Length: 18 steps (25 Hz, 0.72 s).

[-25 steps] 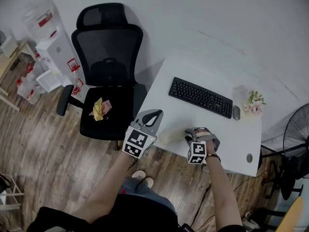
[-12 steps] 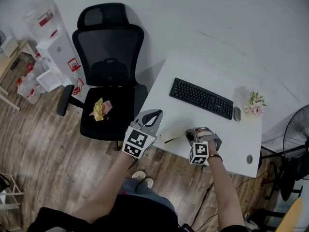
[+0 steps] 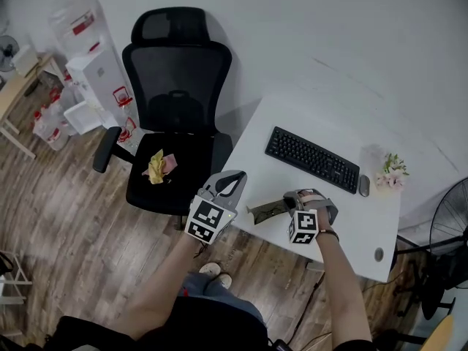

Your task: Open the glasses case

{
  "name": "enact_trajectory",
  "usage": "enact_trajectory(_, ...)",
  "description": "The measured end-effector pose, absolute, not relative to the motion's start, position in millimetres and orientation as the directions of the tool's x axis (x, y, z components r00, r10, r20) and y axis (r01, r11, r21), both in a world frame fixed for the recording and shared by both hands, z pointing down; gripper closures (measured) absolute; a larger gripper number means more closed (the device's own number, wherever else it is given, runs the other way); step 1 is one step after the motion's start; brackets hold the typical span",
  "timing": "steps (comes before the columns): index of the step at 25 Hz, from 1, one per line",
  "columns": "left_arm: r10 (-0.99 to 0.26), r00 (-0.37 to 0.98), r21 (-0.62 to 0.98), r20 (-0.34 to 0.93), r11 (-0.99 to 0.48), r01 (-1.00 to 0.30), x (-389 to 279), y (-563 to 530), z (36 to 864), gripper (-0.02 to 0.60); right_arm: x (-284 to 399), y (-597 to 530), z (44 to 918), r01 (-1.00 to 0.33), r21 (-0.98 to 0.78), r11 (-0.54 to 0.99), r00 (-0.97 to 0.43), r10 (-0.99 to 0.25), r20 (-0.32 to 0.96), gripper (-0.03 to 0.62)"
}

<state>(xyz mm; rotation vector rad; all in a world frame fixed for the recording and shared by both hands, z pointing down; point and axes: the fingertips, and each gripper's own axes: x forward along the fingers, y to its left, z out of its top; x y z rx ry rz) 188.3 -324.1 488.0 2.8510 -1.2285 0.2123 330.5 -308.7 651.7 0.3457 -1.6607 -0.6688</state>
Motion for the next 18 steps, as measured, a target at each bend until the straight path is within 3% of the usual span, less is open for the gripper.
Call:
enact_trajectory(9, -0.746, 0.650, -0.042, 0.146, -0.661, -0.749, 172, -322, 483, 0.574, 319, -331, 656, 0.183, 0.551, 0.814, -0.202, -0.517, 0.832, 0.577)
enact_trajectory(18, -0.744, 0.650, -0.047, 0.154, -0.663, -0.747, 173, -318, 485, 0.574, 316, -341, 658, 0.141, 0.524, 0.840, -0.215, -0.491, 0.844, 0.568)
